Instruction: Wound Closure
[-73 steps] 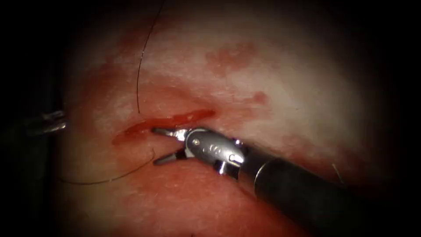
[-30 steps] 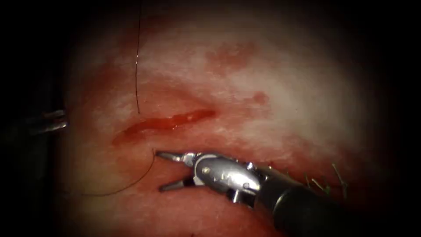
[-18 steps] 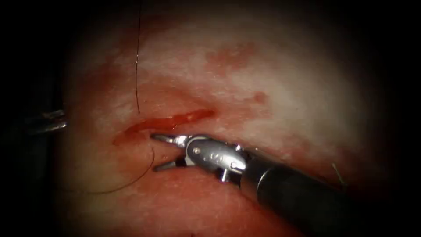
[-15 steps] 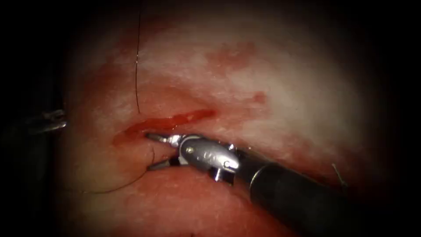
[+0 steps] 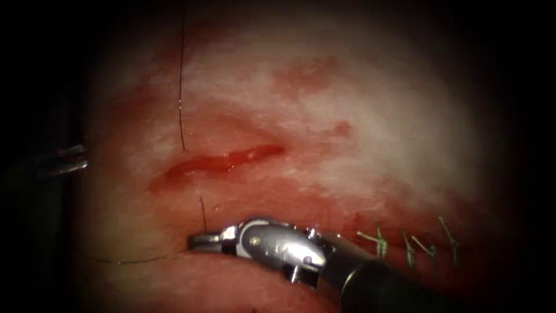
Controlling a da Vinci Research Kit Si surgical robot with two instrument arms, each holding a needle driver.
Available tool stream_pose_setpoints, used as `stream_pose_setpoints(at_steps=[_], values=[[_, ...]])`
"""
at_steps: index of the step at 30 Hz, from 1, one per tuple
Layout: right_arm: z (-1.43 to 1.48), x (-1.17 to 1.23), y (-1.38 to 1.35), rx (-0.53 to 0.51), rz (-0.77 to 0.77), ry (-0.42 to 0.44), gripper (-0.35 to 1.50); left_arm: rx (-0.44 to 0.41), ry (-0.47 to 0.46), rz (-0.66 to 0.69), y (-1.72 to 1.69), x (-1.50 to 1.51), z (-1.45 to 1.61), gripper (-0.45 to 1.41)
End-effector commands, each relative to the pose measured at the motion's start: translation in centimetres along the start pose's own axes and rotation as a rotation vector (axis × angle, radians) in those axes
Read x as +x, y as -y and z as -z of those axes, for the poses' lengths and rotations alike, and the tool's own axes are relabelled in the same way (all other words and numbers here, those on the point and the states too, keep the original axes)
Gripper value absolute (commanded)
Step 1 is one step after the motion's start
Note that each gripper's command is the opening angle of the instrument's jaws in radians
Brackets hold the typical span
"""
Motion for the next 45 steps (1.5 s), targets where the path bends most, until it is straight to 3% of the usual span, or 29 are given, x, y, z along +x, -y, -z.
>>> stream_pose_setpoints(at_steps=[1,9,14,15,17,19,21,28,33,40,45], values=[[-0.1,0.1,0.14,0.014,0.007,-0.01,-0.35,-0.001,0.001,0.002,0.02,-0.06,-0.07,-0.45],[-0.12,0.59,0.79,0.076,0.029,-0.041,-0.35,-0.001,0.001,0.001,0.02,-0.08,-0.07,-0.45],[-0.14,0.82,0.87,0.079,0.038,-0.059,-0.35,-0.001,0.001,0.001,0.02,-0.08,-0.07,-0.45],[-0.13,0.84,0.84,0.053,0.052,-0.055,-0.2,-0.001,0.001,0.001,0.02,-0.08,-0.07,-0.45],[-0.1,0.85,0.74,-0.021,0.084,-0.056,0.57,-0.001,0.001,0.001,0.02,-0.08,-0.07,-0.45],[-0.04,0.83,0.57,-0.089,0.11,-0.063,1.13,-0.001,0.001,0.001,0.02,-0.08,-0.07,-0.45],[0.02,0.78,0.42,-0.121,0.117,-0.071,1.26,-0.001,0.001,0.001,0.02,-0.08,-0.07,-0.45],[0.26,0.4,-0.16,-0.172,0.112,-0.048,1.33,-0.003,0.003,0.001,0.02,-0.08,-0.07,-0.45],[0.26,0.05,-0.43,-0.196,0.11,-0.029,1.33,-0.003,0.003,0.001,0.03,-0.08,-0.06,-0.45],[-0.05,-0.49,-0.75,-0.222,0.125,-0.01,1.38,-0.003,0.003,0.006,0.03,-0.1,-0.07,-0.45],[-0.21,-0.62,-0.85,-0.22,0.13,-0.001,1.38,-0.003,0.002,0.011,0.03,-0.11,-0.07,-0.45]])
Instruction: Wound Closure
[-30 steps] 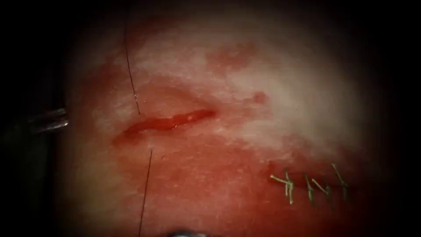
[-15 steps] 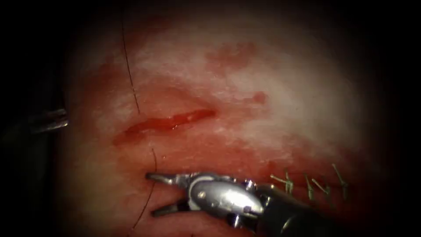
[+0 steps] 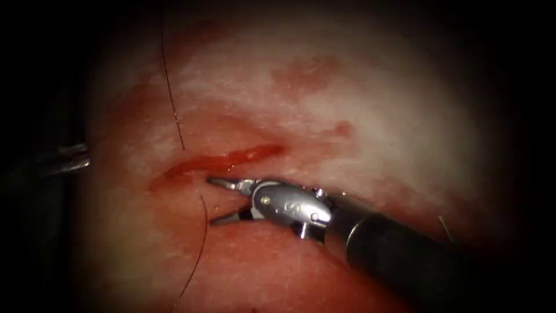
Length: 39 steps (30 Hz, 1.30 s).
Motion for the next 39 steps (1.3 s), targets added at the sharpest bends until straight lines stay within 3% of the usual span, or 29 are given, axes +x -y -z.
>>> stream_pose_setpoints(at_steps=[1,8,10,12,13,14,25,28,29,31,33,39], values=[[-0.17,-0.04,-0.04,0.004,0.004,-0.005,1.38,-0.001,-0.001,0.002,0.01,-0.05,-0.07,-0.45],[-0.28,-0.01,-0.01,0.014,0.004,-0.017,1.3,-0.001,-0.001,0.001,0.01,-0.05,-0.06,-0.45],[-0.28,0.01,0.02,0.036,0.006,-0.032,1.09,-0.001,-0.001,0.001,0.01,-0.05,-0.06,-0.45],[-0.26,0.03,0.06,0.086,0.016,-0.039,0.57,-0.001,-0.001,0.001,0.01,-0.05,-0.06,-0.45],[-0.25,0.03,0.07,0.104,0.018,-0.039,0.0,-0.001,-0.001,0.001,0.01,-0.05,-0.06,-0.45],[-0.24,0.05,0.1,0.124,0.015,-0.031,-0.32,-0.001,-0.001,0.001,0.01,-0.05,-0.06,-0.45],[0.02,0.21,0.52,0.239,-0.035,0.009,-0.35,-0.001,0.0,0.001,0.01,-0.05,-0.05,-0.45],[0.21,0.47,0.86,0.253,-0.017,0.001,-0.35,-0.001,0.0,0.001,0.01,-0.05,-0.05,-0.45],[0.21,0.47,0.86,0.253,-0.017,0.001,-0.35,-0.001,0.0,0.001,0.01,-0.05,-0.05,-0.45],[0.34,0.73,1.1,0.273,-0.007,-0.014,-0.35,-0.001,0.0,0.001,0.01,-0.05,-0.05,-0.45],[0.37,0.79,1.15,0.279,-0.005,-0.018,-0.35,-0.001,0.0,0.001,0.01,-0.05,-0.05,-0.45],[0.59,1.27,1.5,0.321,0.011,-0.055,-0.35,-0.001,0.0,0.001,0.01,-0.05,-0.05,-0.45]])
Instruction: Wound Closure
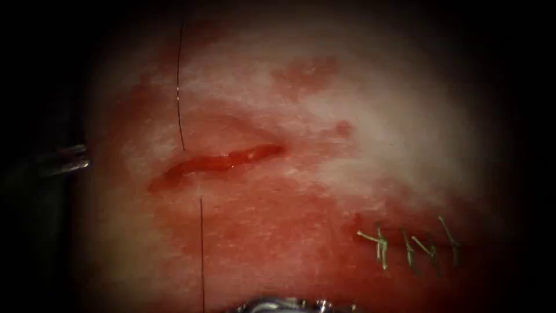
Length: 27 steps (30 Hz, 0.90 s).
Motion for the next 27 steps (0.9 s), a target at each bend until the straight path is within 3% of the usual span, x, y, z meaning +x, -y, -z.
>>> stream_pose_setpoints(at_steps=[1,2,5,10,15,20,24,27], values=[[-0.08,0.03,0.02,0.003,-0.004,-0.007,-0.35,-0.001,-0.001,0.0,0.01,-0.05,-0.07,-0.45],[-0.07,0.04,0.03,-0.005,0.008,-0.012,-0.16,-0.001,-0.001,0.0,0.01,-0.05,-0.07,-0.45],[0.01,0.03,-0.06,-0.128,0.022,-0.019,1.16,-0.001,-0.001,0.0,0.01,-0.05,-0.07,-0.45],[0.18,-0.05,-0.3,-0.185,0.003,0.012,1.28,-0.001,0.0,0.0,0.01,-0.05,-0.06,-0.45],[0.4,-0.34,-0.89,-0.26,0.03,0.057,1.29,-0.001,0.0,0.0,0.01,-0.05,-0.06,-0.45],[0.33,-0.64,-1.16,-0.283,0.034,0.078,1.29,-0.001,0.0,0.0,0.01,-0.05,-0.06,-0.45],[0.13,-1.1,-1.4,-0.285,0.043,0.077,1.29,0.0,0.0,0.0,0.01,-0.05,-0.06,-0.45],[0.03,-1.24,-1.48,-0.282,0.048,0.083,1.29,0.0,0.0,0.0,0.01,-0.05,-0.06,-0.45]])
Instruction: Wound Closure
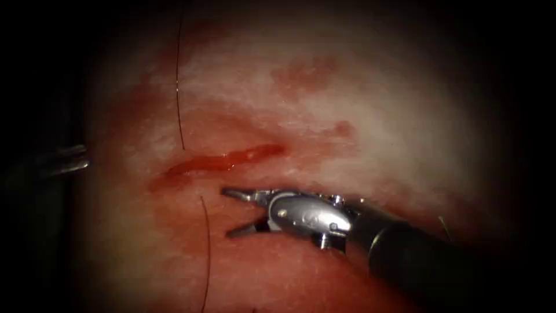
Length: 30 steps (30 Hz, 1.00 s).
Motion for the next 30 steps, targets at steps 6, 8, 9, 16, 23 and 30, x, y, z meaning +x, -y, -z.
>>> stream_pose_setpoints(at_steps=[6,8,9,16,23,30], values=[[-0.43,-0.02,-0.01,0.02,0.005,-0.025,1.28,-0.001,-0.001,0.006,0.01,-0.05,-0.07,-0.45],[-0.47,-0.01,0.0,0.021,0.005,-0.027,1.26,-0.001,-0.001,0.006,0.01,-0.05,-0.07,-0.45],[-0.49,0.0,0.0,0.02,0.011,-0.026,1.14,-0.001,-0.001,0.006,0.01,-0.05,-0.07,-0.45],[-0.46,-0.01,0.04,0.122,-0.024,-0.022,-0.35,0.0,-0.001,0.006,0.01,-0.06,-0.07,-0.45],[-0.22,0.26,0.46,0.193,-0.001,0.006,-0.35,0.003,0.004,0.004,0.03,-0.11,-0.12,-0.45],[0.04,0.79,0.93,0.223,0.021,-0.018,-0.35,0.064,0.068,-0.007,0.14,-0.31,-0.2,-0.45]])
